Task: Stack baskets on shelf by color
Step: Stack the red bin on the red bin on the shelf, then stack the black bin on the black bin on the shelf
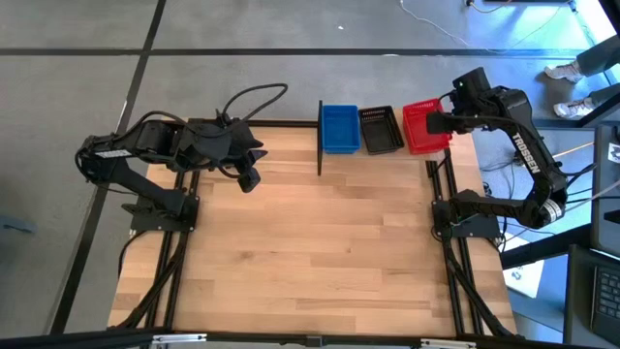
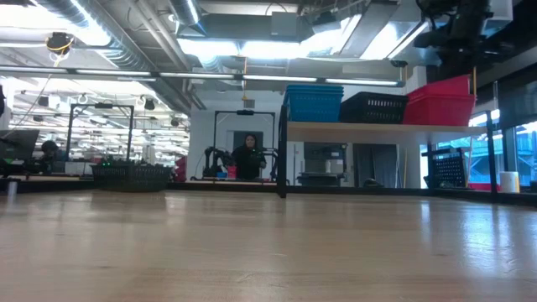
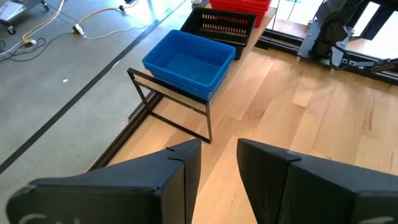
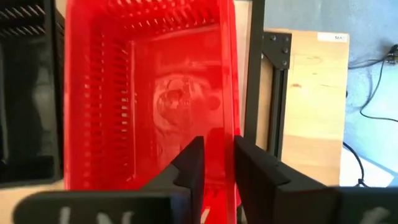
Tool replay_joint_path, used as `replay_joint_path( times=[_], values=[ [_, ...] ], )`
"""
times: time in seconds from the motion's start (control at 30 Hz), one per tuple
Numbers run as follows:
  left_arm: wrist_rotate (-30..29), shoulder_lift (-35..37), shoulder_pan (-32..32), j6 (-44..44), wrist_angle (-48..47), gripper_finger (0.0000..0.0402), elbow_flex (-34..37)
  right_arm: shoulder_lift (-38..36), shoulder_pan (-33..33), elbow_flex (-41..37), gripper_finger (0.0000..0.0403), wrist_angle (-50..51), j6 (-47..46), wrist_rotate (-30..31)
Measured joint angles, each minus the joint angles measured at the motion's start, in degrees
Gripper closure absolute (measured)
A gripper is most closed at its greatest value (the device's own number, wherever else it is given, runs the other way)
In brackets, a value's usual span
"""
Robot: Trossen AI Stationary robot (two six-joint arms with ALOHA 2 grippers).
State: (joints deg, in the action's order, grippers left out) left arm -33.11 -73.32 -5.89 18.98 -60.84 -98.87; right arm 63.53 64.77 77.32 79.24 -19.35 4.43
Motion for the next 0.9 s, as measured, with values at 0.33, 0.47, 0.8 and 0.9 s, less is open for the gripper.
replay_joint_path(
  times=[0.33,0.47,0.8,0.9],
  values=[
    [-0.01,0.00,0.00,0.00,0.00,0.0305,0.00,-0.04,0.00,4.96,0.0320,-1.89,-1.09,0.02],
    [-0.01,0.00,0.00,0.00,0.00,0.0305,0.00,-0.09,-0.02,7.42,0.0320,-2.36,-1.05,0.00],
    [-0.35,0.00,4.81,15.31,-13.46,0.0305,-0.04,-2.85,-5.62,8.70,0.0320,-5.22,7.67,-12.12],
    [-0.19,-0.68,8.28,21.74,-20.50,0.0305,-0.09,-5.51,-9.63,8.70,0.0320,-8.08,9.41,-14.89]
  ],
)
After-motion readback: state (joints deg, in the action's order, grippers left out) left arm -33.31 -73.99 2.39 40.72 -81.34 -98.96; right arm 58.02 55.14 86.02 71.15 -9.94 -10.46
